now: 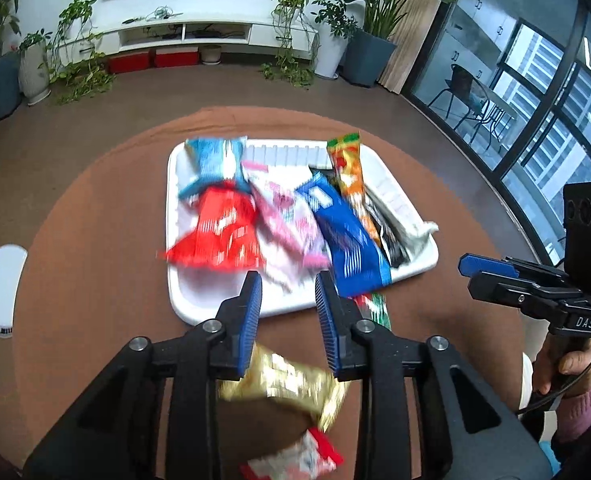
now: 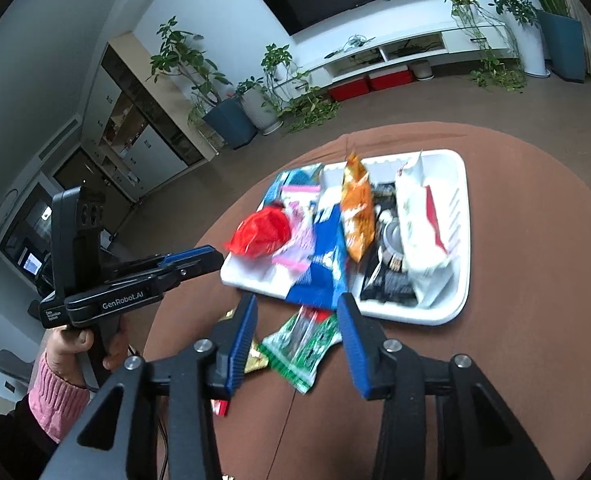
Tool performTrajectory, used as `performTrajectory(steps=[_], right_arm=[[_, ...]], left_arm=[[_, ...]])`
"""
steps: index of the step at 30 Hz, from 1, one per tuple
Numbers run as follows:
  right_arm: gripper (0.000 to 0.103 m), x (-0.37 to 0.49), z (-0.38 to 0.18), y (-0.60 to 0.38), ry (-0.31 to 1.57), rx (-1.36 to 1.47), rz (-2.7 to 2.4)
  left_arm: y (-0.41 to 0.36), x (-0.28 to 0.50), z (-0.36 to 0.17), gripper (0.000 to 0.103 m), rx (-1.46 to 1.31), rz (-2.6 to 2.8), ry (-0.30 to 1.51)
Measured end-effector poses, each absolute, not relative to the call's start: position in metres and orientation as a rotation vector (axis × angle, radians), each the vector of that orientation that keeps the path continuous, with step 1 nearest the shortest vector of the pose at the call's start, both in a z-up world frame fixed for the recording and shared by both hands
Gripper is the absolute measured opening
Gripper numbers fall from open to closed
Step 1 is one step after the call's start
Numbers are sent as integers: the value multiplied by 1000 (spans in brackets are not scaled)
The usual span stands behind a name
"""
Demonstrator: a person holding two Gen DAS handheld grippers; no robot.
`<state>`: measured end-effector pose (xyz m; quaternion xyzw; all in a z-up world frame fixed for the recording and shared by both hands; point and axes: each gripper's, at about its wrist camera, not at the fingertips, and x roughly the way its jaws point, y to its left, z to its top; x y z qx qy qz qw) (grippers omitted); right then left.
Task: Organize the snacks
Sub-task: 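Withdraw both open tools from the tray toward the green and gold packets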
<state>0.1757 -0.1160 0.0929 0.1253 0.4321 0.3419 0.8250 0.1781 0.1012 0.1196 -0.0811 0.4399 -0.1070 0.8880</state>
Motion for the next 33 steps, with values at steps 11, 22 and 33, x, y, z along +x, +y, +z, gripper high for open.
performTrajectory(steps=[11, 22, 33], right_arm=[[54, 141, 67, -106, 971, 276, 723], [56, 144, 41, -91, 1028, 272, 684], [59, 142, 38, -92, 1015, 267, 686]], left_arm=[[108, 126, 81, 55, -253, -178, 974], [107, 131, 51, 55, -333, -168, 1042], [89, 151, 35, 55, -262, -116, 1077]])
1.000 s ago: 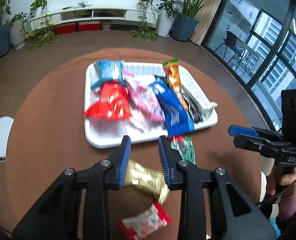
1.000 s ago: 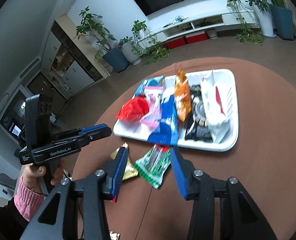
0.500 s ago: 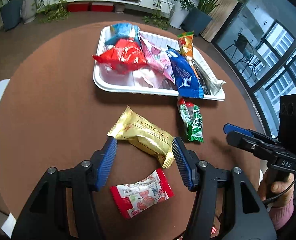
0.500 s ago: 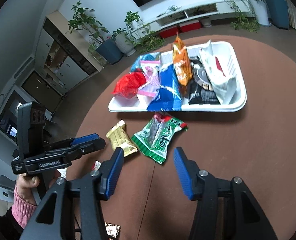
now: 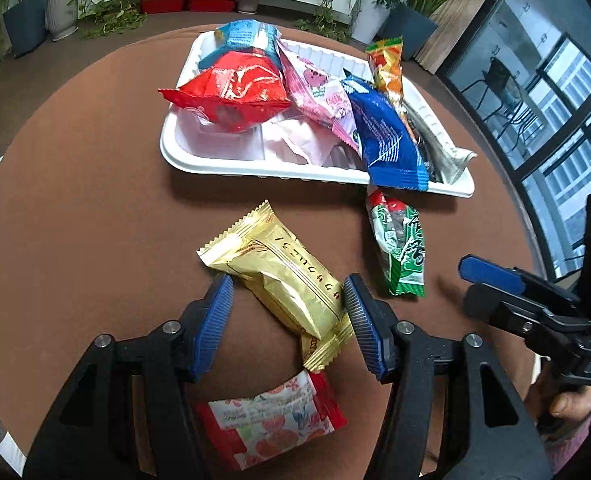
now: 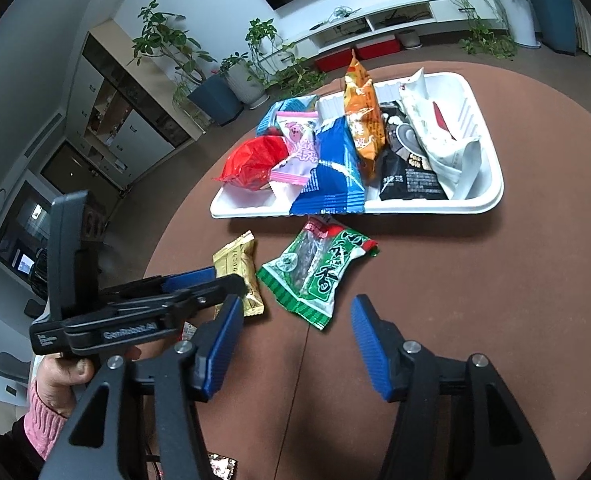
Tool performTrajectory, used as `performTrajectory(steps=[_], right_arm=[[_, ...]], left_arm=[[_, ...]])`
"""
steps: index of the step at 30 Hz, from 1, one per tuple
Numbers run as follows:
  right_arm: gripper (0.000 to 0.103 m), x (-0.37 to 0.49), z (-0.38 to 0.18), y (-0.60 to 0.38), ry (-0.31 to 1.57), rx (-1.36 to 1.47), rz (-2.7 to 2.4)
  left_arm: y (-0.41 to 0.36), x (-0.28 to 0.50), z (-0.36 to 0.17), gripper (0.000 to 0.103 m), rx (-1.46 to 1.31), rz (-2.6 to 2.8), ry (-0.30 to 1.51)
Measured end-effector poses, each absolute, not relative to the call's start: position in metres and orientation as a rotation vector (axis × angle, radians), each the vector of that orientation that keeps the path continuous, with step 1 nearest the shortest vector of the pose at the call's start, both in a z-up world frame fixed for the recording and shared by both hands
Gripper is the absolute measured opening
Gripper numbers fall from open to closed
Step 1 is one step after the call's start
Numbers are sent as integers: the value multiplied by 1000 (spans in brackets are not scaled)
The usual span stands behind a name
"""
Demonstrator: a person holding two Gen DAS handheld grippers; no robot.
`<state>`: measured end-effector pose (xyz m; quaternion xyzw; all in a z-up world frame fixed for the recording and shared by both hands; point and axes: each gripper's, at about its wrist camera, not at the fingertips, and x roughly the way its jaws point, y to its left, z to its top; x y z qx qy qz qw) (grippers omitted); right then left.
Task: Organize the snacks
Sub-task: 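Withdraw both open tools from the tray toward the green and gold packets, then grasp the gold wrapper with the left gripper while the right grasps the green packet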
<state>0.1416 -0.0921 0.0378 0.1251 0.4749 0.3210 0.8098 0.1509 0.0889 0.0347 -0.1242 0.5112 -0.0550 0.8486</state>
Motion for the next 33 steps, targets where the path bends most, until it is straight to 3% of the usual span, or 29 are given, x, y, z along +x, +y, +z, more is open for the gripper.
performTrajectory(steps=[10, 18, 33], right_arm=[[60, 141, 38, -91, 1014, 271, 677], [63, 141, 39, -90, 1011, 267, 673], [67, 99, 61, -55, 925, -50, 725]], left_arm=[[77, 157, 31, 55, -144, -126, 1070], [92, 155, 30, 33, -133, -151, 1054], [115, 135, 29, 30, -125, -189, 1032]])
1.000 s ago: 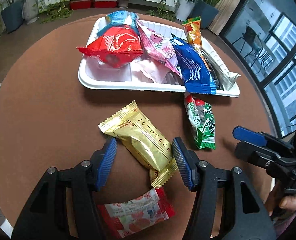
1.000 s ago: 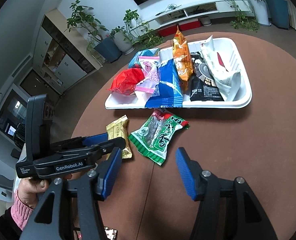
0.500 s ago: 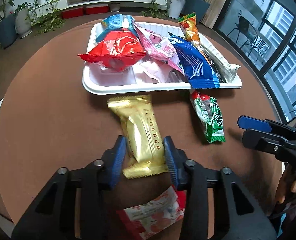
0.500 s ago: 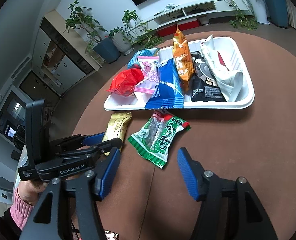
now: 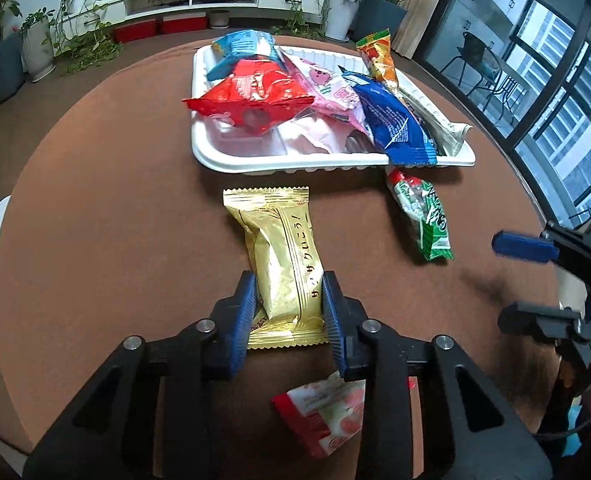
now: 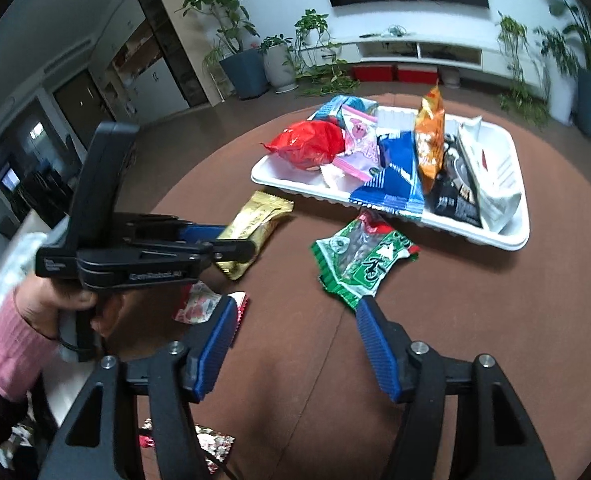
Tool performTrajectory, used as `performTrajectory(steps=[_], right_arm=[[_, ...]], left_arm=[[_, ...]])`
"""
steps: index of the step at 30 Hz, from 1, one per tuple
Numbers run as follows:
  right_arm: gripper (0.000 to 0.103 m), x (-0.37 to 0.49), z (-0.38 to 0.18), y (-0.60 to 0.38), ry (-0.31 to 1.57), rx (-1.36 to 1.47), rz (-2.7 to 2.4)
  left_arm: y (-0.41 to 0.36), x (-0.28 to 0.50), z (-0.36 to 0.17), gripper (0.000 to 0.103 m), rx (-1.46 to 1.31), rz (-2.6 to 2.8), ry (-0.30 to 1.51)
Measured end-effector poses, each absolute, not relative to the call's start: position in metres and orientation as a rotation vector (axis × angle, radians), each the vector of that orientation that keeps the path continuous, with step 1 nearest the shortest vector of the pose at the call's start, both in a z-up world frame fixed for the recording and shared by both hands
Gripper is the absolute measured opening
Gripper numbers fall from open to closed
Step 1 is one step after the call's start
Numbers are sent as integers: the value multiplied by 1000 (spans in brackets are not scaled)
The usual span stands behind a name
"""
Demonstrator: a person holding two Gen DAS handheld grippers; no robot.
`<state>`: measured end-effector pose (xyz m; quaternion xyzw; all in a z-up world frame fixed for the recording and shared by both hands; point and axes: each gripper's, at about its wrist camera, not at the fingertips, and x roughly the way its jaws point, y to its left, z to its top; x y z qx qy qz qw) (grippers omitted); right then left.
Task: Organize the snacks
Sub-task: 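Grasp the gold wrapper with the left gripper while the right grasps the green packet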
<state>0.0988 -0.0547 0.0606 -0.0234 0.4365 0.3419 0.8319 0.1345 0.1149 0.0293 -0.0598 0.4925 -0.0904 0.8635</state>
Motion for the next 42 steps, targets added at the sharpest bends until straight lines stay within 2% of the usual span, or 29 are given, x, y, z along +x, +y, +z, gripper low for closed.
performTrajectory(steps=[13, 25, 26, 31, 33, 37, 42], right_arm=[[70, 153, 33, -50, 1031, 84, 588], [75, 174, 28, -31, 1048, 58, 509], [74, 174, 28, -29, 1048, 47, 508], [47, 171, 27, -32, 1032, 6, 503], [42, 169, 26, -40, 1032, 18, 514], [35, 165, 24, -56, 1041, 87, 557], [34, 154, 21, -72, 1064, 196, 629]], left_arm=[[127, 123, 29, 30, -146, -168, 1023], [129, 122, 29, 30, -163, -174, 1010], [129, 122, 29, 30, -161, -174, 1010], [129, 121, 30, 30, -153, -178, 1005], [128, 121, 30, 30, -148, -179, 1007], [129, 119, 30, 29, -165, -193, 1006], [131, 114, 31, 29, -189, -196, 997]])
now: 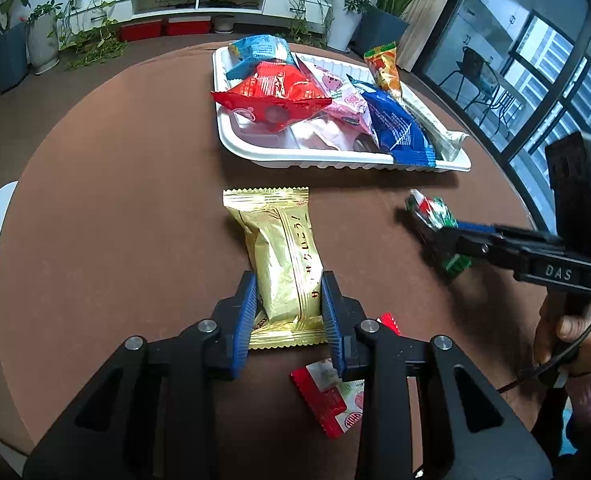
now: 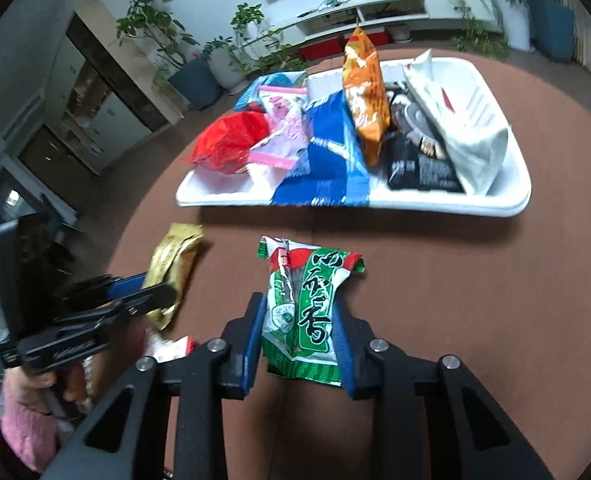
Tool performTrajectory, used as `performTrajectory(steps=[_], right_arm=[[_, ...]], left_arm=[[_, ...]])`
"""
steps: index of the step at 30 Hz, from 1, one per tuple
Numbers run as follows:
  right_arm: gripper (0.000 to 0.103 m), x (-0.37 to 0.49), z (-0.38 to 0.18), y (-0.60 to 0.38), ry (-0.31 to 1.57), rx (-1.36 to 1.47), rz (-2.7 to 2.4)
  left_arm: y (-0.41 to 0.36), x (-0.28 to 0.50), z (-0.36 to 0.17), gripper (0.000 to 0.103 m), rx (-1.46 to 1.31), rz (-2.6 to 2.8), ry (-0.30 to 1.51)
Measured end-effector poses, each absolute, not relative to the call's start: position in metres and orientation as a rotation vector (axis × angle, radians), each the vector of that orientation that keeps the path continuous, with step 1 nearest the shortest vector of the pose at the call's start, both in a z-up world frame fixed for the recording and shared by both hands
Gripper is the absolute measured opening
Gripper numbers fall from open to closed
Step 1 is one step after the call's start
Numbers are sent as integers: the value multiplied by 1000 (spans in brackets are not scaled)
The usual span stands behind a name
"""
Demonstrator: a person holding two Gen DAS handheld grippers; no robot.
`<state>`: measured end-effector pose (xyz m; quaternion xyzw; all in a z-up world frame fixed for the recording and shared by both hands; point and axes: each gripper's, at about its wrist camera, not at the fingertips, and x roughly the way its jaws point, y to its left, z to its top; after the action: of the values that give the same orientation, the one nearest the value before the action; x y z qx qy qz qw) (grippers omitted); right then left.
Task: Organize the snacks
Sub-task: 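Grasp the gold wrapper with the left gripper while the right grasps the green packet, then carry the gold wrapper and green packet over the white tray and lower them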
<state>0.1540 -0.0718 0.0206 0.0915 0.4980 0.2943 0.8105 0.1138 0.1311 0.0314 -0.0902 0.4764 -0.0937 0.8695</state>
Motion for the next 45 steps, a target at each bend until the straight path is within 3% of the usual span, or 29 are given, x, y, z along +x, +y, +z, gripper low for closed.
performTrajectory(steps=[15, 45], right_arm=[[34, 137, 36, -94, 1044, 343, 705], [34, 194, 72, -119, 973, 451, 720]], left_arm=[[129, 100, 57, 29, -204, -196, 947], [113, 145, 99, 29, -164, -236, 897]])
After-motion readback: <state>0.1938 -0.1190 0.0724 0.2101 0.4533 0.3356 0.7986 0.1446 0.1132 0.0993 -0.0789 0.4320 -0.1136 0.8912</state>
